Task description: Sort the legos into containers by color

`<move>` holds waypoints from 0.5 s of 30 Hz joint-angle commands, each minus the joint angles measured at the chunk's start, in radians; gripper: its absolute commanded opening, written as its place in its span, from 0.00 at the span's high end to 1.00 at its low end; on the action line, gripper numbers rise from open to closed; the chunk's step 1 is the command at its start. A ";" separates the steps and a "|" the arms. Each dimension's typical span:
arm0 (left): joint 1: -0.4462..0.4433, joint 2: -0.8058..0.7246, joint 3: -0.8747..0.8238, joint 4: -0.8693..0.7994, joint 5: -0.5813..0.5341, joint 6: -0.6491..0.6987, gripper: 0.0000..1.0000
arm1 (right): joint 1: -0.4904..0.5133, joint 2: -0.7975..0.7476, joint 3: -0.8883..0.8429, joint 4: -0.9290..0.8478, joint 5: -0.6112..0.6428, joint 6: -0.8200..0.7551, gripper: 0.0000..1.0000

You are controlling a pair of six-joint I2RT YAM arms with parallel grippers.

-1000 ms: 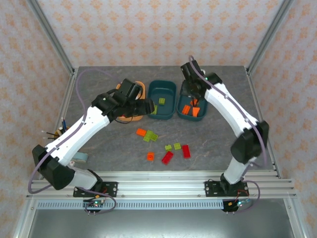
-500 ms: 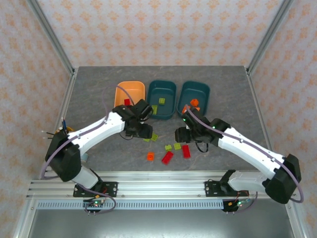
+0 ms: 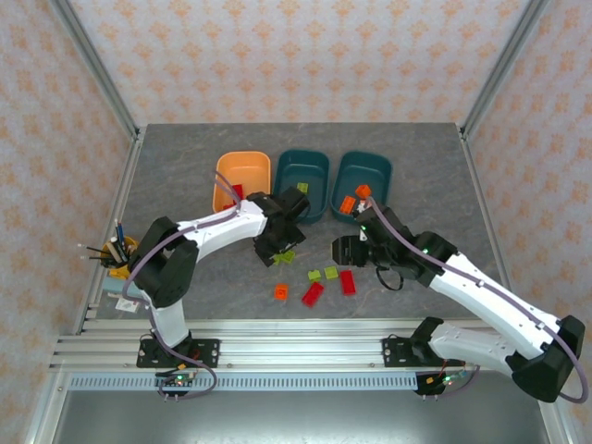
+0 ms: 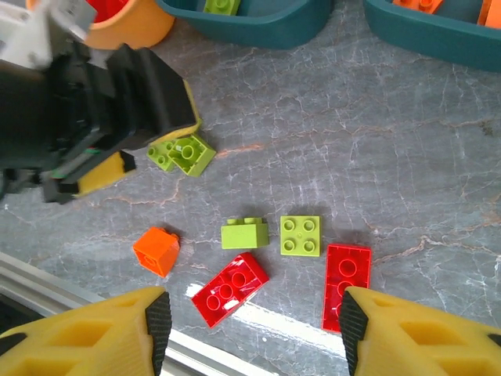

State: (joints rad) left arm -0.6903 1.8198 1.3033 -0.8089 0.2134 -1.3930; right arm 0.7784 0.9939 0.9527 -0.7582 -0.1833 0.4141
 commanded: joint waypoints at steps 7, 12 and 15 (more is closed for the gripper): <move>-0.024 0.082 0.055 0.040 -0.017 -0.288 0.25 | 0.001 -0.055 -0.019 -0.029 0.026 -0.013 0.39; -0.026 0.130 0.055 0.031 -0.028 -0.318 0.34 | 0.001 -0.060 -0.022 -0.036 0.028 -0.015 0.39; -0.026 0.134 0.042 0.028 -0.035 -0.326 0.39 | 0.001 -0.061 -0.022 -0.040 0.031 -0.017 0.39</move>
State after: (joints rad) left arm -0.7120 1.9533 1.3529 -0.7574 0.2199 -1.6737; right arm 0.7784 0.9504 0.9394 -0.7719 -0.1802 0.4072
